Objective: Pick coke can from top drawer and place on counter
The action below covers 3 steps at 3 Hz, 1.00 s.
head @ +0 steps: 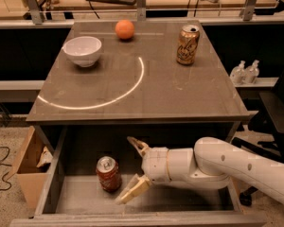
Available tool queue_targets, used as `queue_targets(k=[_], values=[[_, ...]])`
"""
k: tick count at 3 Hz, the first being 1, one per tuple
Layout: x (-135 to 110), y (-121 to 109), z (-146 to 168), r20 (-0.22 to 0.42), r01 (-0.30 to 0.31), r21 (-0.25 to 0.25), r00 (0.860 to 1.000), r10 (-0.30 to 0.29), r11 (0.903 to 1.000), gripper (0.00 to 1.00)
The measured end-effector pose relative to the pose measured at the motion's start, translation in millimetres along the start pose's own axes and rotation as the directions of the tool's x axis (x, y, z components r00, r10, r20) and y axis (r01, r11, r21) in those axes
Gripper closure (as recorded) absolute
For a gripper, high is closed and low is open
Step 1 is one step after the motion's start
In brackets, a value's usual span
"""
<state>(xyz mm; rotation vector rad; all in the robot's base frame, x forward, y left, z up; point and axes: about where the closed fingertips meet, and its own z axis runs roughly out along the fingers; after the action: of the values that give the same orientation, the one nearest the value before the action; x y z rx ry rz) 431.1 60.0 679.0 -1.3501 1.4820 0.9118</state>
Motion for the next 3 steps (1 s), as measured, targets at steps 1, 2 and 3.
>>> queue_targets(k=[1, 2, 3], values=[[4, -1, 15, 0.039, 0.008, -0.018, 0.999, -0.008, 0.9998, 0.0], [5, 0, 25, 0.085, 0.022, -0.035, 0.996, -0.019, 0.9991, 0.0], [1, 4, 36, 0.134, 0.041, -0.062, 0.991, -0.032, 0.9973, 0.0]])
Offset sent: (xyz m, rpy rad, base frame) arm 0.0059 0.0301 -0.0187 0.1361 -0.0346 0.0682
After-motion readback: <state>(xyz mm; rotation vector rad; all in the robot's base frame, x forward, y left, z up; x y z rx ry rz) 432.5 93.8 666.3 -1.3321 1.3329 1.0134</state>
